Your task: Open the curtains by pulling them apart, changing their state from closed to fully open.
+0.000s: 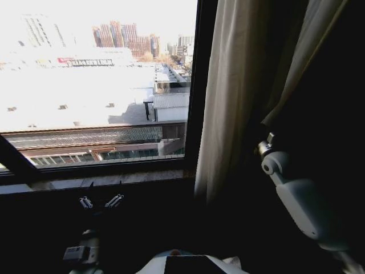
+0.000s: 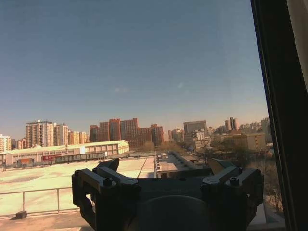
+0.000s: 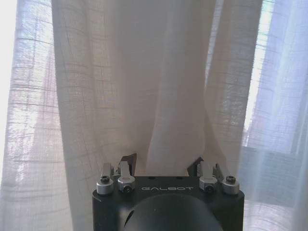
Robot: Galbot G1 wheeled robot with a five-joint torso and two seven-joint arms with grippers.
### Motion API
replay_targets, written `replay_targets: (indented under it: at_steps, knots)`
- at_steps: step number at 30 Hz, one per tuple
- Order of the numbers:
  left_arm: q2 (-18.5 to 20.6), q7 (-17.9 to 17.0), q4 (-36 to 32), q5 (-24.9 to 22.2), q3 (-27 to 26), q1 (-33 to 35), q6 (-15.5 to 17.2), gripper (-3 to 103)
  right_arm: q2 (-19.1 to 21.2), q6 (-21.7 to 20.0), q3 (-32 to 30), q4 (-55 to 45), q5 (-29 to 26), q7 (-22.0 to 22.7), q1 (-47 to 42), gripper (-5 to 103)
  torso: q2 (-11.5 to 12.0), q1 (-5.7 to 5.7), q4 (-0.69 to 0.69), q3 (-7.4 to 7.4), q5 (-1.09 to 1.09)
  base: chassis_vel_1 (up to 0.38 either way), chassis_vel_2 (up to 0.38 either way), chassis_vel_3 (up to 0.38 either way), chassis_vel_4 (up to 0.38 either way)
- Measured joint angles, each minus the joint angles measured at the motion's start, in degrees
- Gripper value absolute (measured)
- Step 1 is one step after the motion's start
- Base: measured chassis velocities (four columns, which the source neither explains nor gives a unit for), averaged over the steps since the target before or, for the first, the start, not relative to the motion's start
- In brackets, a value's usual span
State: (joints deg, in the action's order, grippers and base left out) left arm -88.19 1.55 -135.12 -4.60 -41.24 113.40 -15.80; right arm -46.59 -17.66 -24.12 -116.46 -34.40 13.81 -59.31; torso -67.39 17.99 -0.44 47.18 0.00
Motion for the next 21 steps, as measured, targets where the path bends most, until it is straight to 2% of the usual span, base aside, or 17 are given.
replay_targets:
  at_steps: [3,6,8,11,12,18,21]
  knots:
    - [0.01,0.06,0.18,0.13,-0.13,0.54,-0.38,100,-1.5,-0.17,1.72,-4.09,0.81,-0.01,-3.02,71,0.0,0.0,0.0,0.0,0.0,0.0,0.0,0.0,0.0]
    - [0.06,0.07,0.2,0.21,-0.17,0.82,-0.54,100,-1.97,-0.17,2.74,-5.06,1.22,-0.33,-3.71,77,0.0,0.0,0.0,0.0,0.0,0.0,0.0,0.0,0.0]
    - [0.11,0.09,0.2,0.4,-0.19,1.03,-0.65,100,-2.66,-0.18,4.77,-5.07,1.54,-0.92,-2.98,87,0.0,0.0,-0.01,0.0,0.01,0.0,0.0,0.0,0.0]
    - [0.15,0.11,0.08,0.6,-0.19,1.16,-0.66,100,-3.44,-0.16,6.9,-3.65,1.6,-0.97,-0.48,92,0.0,0.0,0.0,0.0,0.0,0.0,0.0,0.0,0.0]
    - [0.16,0.12,-0.08,0.69,-0.17,1.24,-0.66,100,-3.76,-0.15,7.79,-2.87,1.6,-0.97,0.8,99,0.0,0.0,0.01,0.0,0.01,0.0,0.0,0.0,0.0]
    - [0.16,0.12,-0.62,1.18,-0.39,1.85,-0.67,100,-5.2,0.03,11.37,-0.58,1.52,-0.9,6.01,100,0.01,0.0,0.02,0.01,0.0,0.0,0.0,0.0,0.0]
    - [0.09,0.12,-0.86,1.21,-0.66,2.15,-0.67,100,-5.5,0.03,11.68,-1.66,1.45,-0.85,5.85,100,0.0,0.0,0.01,0.01,0.01,0.0,0.0,0.0,0.0]
